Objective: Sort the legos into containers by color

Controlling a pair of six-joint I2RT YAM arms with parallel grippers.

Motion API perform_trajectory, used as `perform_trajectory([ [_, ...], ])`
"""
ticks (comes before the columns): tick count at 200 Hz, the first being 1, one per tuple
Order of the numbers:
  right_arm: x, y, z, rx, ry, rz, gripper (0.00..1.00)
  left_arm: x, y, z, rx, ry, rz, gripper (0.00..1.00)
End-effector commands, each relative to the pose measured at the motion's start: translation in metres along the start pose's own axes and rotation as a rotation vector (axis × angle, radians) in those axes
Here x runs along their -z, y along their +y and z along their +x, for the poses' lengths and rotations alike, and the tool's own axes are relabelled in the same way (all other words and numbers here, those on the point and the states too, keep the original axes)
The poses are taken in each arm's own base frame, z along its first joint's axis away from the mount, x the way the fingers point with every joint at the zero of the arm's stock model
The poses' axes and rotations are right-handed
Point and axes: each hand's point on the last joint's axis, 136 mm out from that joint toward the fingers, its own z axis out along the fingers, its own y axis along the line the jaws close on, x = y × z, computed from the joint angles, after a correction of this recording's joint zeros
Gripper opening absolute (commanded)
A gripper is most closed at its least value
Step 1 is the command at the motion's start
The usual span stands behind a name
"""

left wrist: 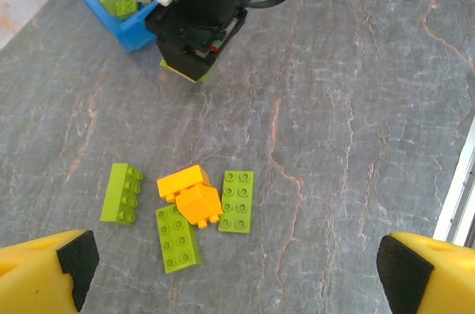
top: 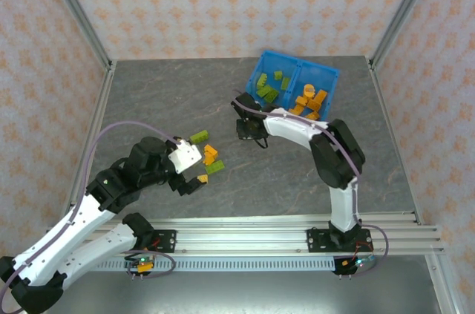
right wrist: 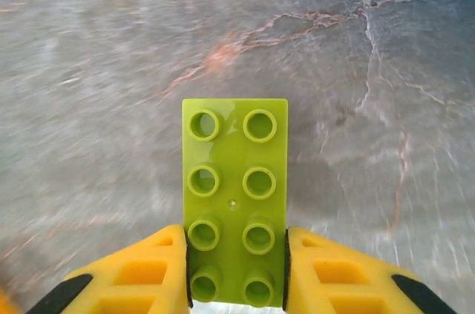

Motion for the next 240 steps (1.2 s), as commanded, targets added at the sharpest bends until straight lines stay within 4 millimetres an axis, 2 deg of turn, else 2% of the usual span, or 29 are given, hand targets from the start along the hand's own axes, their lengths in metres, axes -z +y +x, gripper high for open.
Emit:
perform_trajectory([
  [1, 0.057, 0.002, -0.028, -0.035, -0.152, -0.041, 0.30, 0.002, 0.008, -0.006, -0.002, -0.040, -0.040, 1.00],
  [19, 0.088, -0.007, -0.050, -0.041, -0.257, -0.009, 0.31, 0.002, 0.010, -0.006, 0.005, -0.042, -0.045, 1.00],
  [35, 0.107, -0.021, -0.075, -0.058, -0.340, 0.045, 0.31, 0.002, 0.011, -0.007, 0.012, -0.046, -0.043, 1.00],
  [60, 0.107, -0.049, -0.115, -0.121, -0.379, 0.098, 0.31, 0.003, 0.011, -0.008, 0.017, -0.052, -0.043, 1.00],
  [89, 0.076, -0.074, -0.157, -0.163, -0.356, 0.129, 0.31, 0.004, 0.013, -0.004, 0.019, -0.040, -0.053, 1.00],
  [108, 0.045, -0.090, -0.178, -0.211, -0.317, 0.145, 0.31, 0.004, 0.015, -0.002, 0.017, -0.032, -0.067, 1.00],
  [136, 0.004, -0.102, -0.201, -0.255, -0.292, 0.143, 0.33, 0.004, 0.017, 0.000, 0.017, -0.025, -0.080, 1.00],
  [164, -0.020, -0.109, -0.216, -0.261, -0.242, 0.154, 0.42, 0.004, 0.018, 0.001, 0.018, -0.027, -0.090, 1.00],
  [190, -0.006, -0.105, -0.231, -0.270, -0.266, 0.119, 0.56, 0.003, 0.021, 0.004, 0.022, -0.017, -0.104, 1.00],
  [217, 0.021, -0.097, -0.239, -0.271, -0.299, 0.072, 0.57, -0.001, 0.024, 0.006, 0.020, -0.005, -0.121, 1.00],
  [240, 0.047, -0.085, -0.231, -0.271, -0.289, 0.003, 0.57, -0.006, 0.026, 0.009, 0.034, 0.019, -0.122, 1.00],
])
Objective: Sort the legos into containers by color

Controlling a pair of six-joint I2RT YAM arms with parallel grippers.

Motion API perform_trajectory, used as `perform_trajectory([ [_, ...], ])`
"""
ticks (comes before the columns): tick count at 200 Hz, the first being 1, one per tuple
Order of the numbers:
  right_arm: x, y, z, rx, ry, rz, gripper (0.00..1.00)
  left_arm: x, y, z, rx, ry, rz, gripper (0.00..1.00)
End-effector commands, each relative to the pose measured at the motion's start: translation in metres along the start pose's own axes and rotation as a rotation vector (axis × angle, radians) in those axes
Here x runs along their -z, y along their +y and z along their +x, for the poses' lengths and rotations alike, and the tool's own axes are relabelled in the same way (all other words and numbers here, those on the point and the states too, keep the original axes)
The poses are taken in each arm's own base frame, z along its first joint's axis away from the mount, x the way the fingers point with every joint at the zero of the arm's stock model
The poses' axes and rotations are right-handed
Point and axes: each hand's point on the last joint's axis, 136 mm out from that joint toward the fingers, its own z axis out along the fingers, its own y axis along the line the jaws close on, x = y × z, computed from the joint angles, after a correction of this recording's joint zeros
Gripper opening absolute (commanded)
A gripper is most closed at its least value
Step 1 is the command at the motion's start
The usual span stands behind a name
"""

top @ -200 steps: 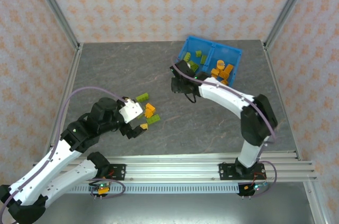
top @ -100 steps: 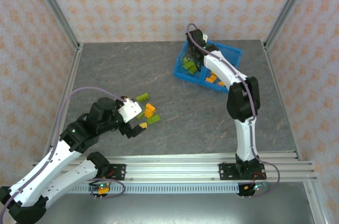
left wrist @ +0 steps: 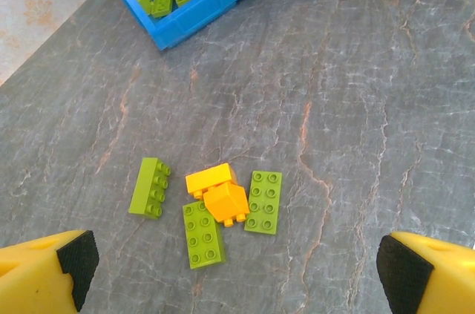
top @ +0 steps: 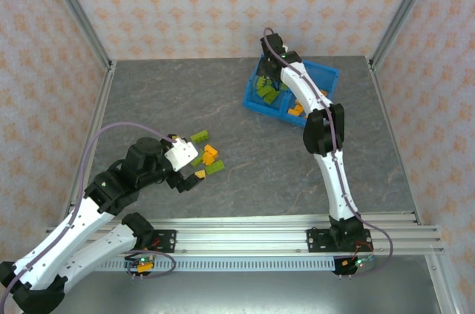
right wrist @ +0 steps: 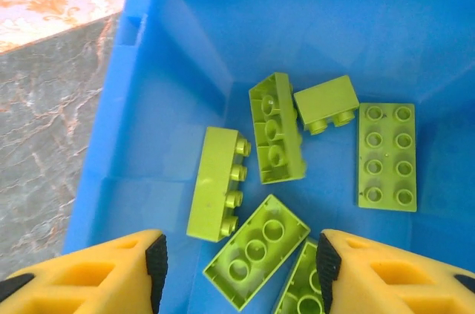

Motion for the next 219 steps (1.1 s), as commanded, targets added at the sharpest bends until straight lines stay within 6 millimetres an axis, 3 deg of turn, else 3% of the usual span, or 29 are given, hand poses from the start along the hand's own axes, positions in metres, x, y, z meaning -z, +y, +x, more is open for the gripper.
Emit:
perform_trajectory([
  [1, 0.061, 0.013, -0.015, -0.015, -0.016, -0.090, 0.57, -0.006, 0.010, 0.003, 0.018, 0.016, -0.043, 1.00],
  [34, 0.119, 0.031, 0.016, 0.011, 0.002, -0.243, 0.57, -0.013, 0.031, 0.001, 0.135, 0.023, -0.152, 1.00],
  [56, 0.184, 0.049, 0.048, 0.074, -0.008, -0.417, 0.61, -0.013, 0.054, 0.000, 0.314, 0.033, -0.264, 1.00],
  [80, 0.233, 0.051, 0.113, 0.173, 0.108, -0.585, 0.67, -0.014, 0.080, 0.010, 0.610, 0.085, -0.426, 1.00],
  [94, 0.250, 0.044, 0.153, 0.197, 0.221, -0.662, 0.70, -0.025, 0.089, 0.019, 0.716, 0.119, -0.487, 1.00],
  [117, 0.270, 0.031, 0.200, 0.231, 0.382, -0.738, 0.72, -0.061, 0.101, 0.038, 0.874, 0.159, -0.505, 1.00],
  [135, 0.275, 0.020, 0.220, 0.255, 0.461, -0.728, 0.78, -0.096, 0.111, 0.055, 1.027, 0.192, -0.489, 1.00],
  [164, 0.278, 0.016, 0.234, 0.257, 0.513, -0.747, 0.87, -0.141, 0.123, 0.080, 1.246, 0.288, -0.480, 1.00],
  [188, 0.276, 0.016, 0.236, 0.251, 0.509, -0.758, 0.93, -0.177, 0.120, 0.080, 1.336, 0.307, -0.401, 1.00],
  [219, 0.273, 0.016, 0.238, 0.250, 0.517, -0.759, 0.96, -0.196, 0.124, 0.090, 1.377, 0.318, -0.431, 1.00],
])
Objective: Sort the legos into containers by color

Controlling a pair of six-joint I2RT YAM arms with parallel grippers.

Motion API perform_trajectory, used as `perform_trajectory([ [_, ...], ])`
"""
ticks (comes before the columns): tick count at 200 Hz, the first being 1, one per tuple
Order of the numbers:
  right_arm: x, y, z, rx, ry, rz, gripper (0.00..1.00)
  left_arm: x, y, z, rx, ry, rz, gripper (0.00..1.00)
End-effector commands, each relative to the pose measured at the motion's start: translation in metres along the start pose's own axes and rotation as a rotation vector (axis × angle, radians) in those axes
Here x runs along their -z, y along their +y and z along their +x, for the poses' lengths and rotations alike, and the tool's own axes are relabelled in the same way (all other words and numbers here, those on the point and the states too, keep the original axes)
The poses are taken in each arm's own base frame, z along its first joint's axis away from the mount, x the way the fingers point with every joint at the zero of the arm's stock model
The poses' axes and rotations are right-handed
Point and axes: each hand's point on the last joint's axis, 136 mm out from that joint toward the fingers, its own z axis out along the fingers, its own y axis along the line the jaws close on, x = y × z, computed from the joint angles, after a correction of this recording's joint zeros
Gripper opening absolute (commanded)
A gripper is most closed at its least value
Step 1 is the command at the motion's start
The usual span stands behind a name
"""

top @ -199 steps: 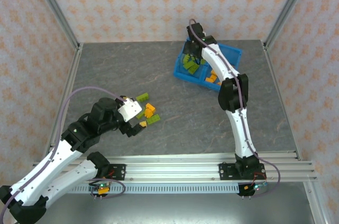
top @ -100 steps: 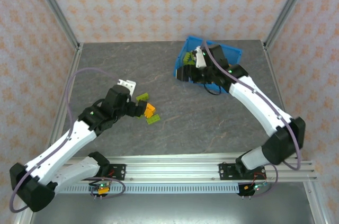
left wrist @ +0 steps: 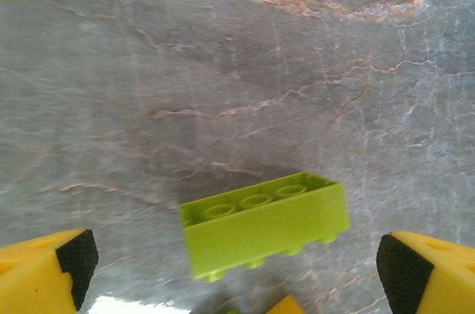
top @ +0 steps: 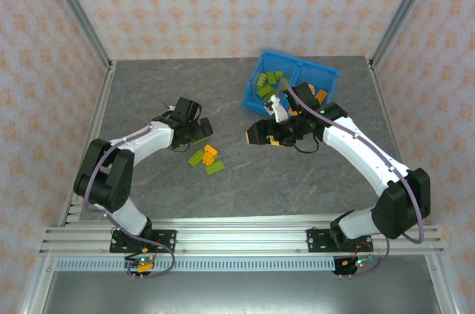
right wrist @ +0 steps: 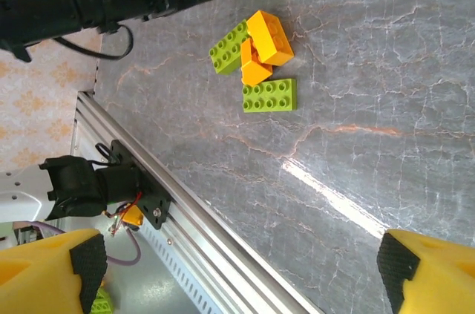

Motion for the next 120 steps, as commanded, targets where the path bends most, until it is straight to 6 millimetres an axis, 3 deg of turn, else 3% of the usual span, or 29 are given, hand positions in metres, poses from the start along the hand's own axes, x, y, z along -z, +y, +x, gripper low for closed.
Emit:
perform_trajectory([
  [1, 0.003, 0.006, 0.003, 0.020, 0.005, -0.031, 0.96, -0.004, -0.019, -0.017, 0.094, -0.035, 0.057, 1.00],
  [52, 0.000, 0.001, 0.006, 0.006, 0.014, -0.014, 0.98, -0.032, -0.015, -0.008, 0.083, 0.019, 0.011, 1.00],
  [120, -0.003, -0.006, -0.005, -0.027, -0.010, 0.025, 0.98, -0.037, 0.017, 0.027, 0.008, 0.099, -0.071, 0.74],
])
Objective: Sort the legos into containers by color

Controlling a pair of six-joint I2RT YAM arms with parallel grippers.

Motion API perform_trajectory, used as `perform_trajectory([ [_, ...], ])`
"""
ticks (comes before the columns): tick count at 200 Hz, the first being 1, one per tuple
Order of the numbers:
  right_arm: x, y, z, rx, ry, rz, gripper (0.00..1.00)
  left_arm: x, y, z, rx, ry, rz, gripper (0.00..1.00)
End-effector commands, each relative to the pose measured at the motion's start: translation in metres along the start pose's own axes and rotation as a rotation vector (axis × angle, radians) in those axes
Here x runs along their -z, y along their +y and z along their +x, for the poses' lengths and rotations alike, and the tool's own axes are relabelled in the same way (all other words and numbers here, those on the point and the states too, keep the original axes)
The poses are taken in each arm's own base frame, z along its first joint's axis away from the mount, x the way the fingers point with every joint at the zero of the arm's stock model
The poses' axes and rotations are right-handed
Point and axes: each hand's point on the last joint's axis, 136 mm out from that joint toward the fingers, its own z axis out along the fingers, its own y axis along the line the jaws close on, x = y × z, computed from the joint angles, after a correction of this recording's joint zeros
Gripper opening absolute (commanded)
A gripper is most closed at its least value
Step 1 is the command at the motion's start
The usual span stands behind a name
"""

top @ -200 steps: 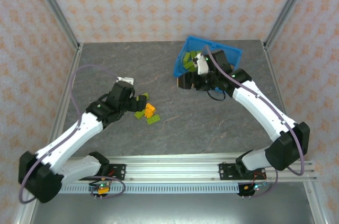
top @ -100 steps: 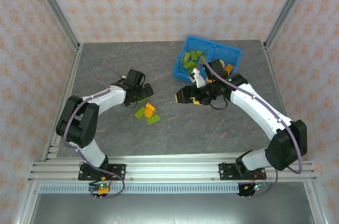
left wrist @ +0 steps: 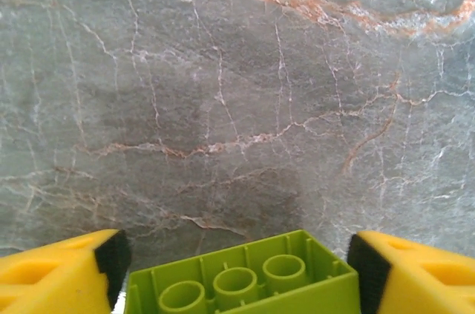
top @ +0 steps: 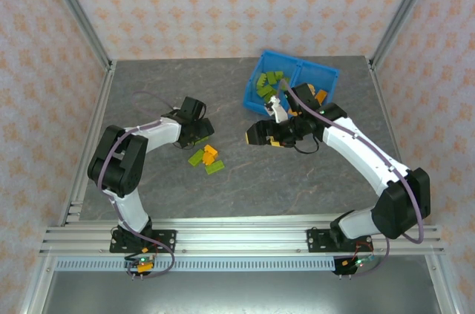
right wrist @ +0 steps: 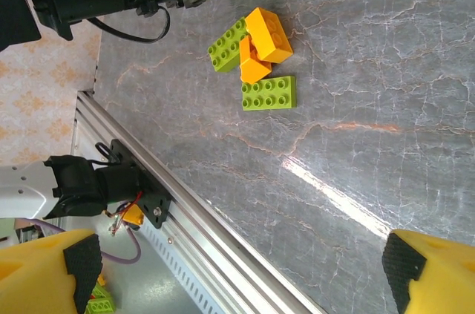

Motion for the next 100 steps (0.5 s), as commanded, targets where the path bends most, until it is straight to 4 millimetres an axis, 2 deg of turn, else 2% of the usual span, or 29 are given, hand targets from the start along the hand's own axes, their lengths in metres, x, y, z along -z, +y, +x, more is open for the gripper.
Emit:
perform_trajectory([
  [1, -0.002, -0.004, -0.006, -0.017, -0.013, 0.022, 0.98, -0.003, 0.021, 0.022, -0.040, 0.065, -0.060, 0.74],
  [14, -0.002, -0.005, -0.008, -0.025, -0.017, 0.025, 0.98, -0.003, 0.028, 0.026, -0.065, 0.078, -0.088, 0.73],
  [37, -0.003, -0.007, -0.011, -0.036, -0.029, 0.039, 0.98, 0.003, 0.042, 0.029, -0.110, 0.077, -0.150, 0.64],
  [58, -0.002, -0.011, -0.012, -0.047, -0.039, 0.062, 0.98, 0.012, 0.051, 0.026, -0.131, 0.050, -0.184, 0.62],
  [65, -0.003, -0.013, -0.012, -0.052, -0.040, 0.068, 0.98, 0.014, 0.053, 0.026, -0.134, 0.046, -0.189, 0.58],
  [86, 0.000, -0.010, -0.014, -0.056, -0.056, 0.062, 0.97, 0.026, 0.048, 0.021, -0.133, 0.020, -0.160, 0.57],
  [100, 0.004, -0.007, -0.016, -0.050, -0.080, 0.060, 0.97, 0.041, 0.037, 0.014, -0.129, -0.014, -0.113, 0.57],
])
